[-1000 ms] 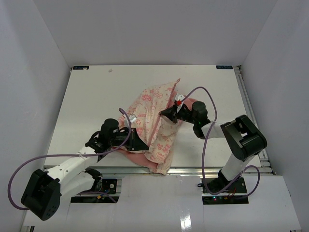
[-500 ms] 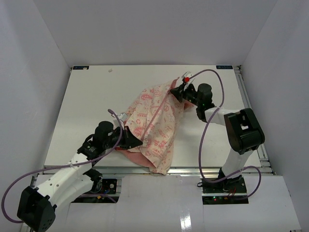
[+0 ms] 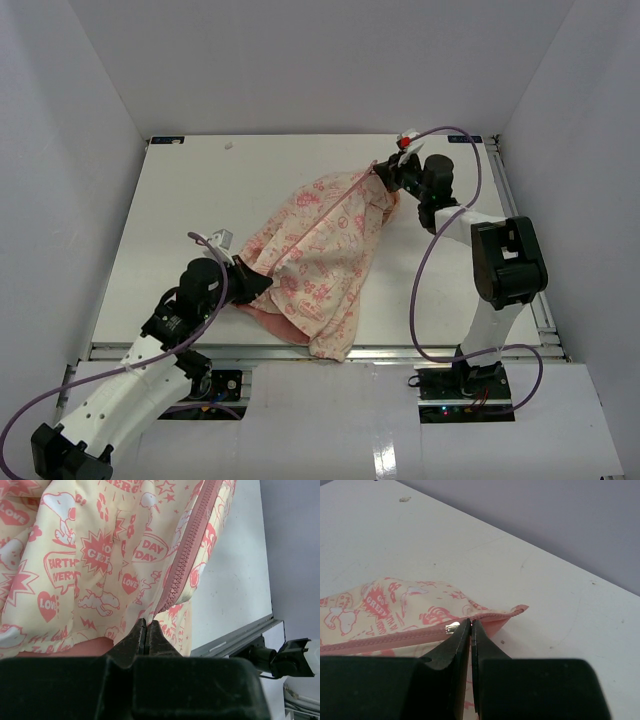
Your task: Zip up the jacket
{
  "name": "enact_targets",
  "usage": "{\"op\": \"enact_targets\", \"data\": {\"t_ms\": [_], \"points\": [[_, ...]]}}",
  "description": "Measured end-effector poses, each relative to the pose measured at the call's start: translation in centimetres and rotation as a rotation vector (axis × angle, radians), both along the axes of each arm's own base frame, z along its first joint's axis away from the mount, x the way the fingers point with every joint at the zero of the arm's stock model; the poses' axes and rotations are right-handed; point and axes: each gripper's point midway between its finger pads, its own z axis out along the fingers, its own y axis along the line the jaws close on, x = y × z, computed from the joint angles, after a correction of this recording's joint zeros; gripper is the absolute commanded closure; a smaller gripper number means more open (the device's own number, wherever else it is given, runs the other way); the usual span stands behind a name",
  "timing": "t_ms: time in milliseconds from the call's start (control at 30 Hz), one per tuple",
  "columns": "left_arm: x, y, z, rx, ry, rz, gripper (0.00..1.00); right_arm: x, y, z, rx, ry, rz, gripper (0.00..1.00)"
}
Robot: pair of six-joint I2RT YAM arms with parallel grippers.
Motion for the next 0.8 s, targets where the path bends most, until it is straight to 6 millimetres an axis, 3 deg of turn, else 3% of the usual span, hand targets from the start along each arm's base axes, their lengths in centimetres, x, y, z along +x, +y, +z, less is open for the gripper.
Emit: {"op": "enact_targets", "data": {"t_ms": [233, 467, 800], "points": [[0.2, 1.6, 0.5, 0.002, -0.018, 0.095, 1.00, 2.8, -2.2, 0.6, 0.002, -0.013, -0.073, 0.92], [0.3, 2.0, 0.2, 0.006, -0.006, 0.123, 1.00, 5.0, -5.5, -1.2, 0.021, 0.040, -0.150, 0.92], [0.7, 2.0, 0.6, -0.009, -0.019, 0.141, 1.00, 6.5, -5.0, -0.3, 0.044, 0.041, -0.099, 0.92]]}}
